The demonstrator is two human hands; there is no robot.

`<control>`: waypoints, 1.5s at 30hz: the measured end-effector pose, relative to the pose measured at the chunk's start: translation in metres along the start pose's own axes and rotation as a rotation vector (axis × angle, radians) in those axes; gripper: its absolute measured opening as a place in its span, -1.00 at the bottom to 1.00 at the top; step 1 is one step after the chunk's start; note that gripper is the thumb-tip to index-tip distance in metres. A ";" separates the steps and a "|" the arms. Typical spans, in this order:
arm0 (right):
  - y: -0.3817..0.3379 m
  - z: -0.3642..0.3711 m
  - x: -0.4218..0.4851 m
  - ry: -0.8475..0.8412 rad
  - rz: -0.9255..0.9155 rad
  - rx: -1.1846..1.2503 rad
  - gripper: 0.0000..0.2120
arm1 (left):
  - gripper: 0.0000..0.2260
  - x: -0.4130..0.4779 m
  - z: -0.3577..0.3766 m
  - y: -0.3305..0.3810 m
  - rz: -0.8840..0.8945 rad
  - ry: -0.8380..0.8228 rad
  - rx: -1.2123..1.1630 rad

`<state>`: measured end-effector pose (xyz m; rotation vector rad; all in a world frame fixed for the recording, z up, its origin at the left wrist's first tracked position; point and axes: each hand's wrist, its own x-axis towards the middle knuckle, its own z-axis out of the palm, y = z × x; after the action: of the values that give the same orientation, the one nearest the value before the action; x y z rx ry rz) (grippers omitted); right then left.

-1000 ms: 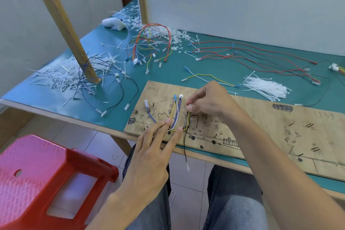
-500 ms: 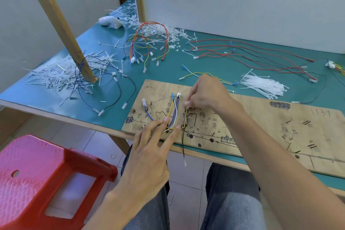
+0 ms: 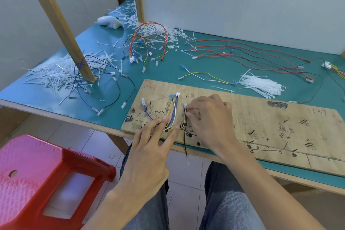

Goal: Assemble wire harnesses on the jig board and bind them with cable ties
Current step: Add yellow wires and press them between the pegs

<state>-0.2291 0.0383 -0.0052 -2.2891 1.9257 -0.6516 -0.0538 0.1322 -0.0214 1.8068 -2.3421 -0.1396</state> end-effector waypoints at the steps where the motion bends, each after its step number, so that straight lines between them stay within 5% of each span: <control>1: 0.002 0.000 -0.003 -0.015 0.001 0.001 -0.84 | -0.13 0.000 0.000 0.000 0.000 -0.001 0.000; 8: -0.002 -0.004 -0.013 -0.109 0.055 0.029 -0.65 | -0.10 -0.002 -0.003 0.000 -0.005 -0.009 -0.016; 14: -0.020 0.000 -0.033 0.015 0.063 -0.095 -0.86 | -0.13 -0.003 -0.002 0.001 0.003 0.003 -0.032; 22: -0.013 0.009 -0.058 0.086 0.018 0.119 -0.95 | -0.22 -0.003 -0.002 0.000 0.002 0.023 -0.073; 30: -0.015 0.009 -0.048 0.105 0.129 0.124 -0.80 | -0.25 -0.003 -0.001 -0.009 0.009 0.112 -0.201; 38: -0.021 0.002 -0.038 0.027 0.011 0.108 -0.59 | -0.69 -0.010 -0.001 -0.035 -0.044 0.373 -0.232; 45: -0.031 0.015 -0.031 -0.035 -0.066 0.337 -0.76 | -0.98 -0.011 -0.023 -0.049 -0.080 0.237 -0.140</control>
<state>-0.1987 0.0715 -0.0174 -2.1425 1.5873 -0.8625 0.0004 0.1313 -0.0085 1.7459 -2.0481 -0.0916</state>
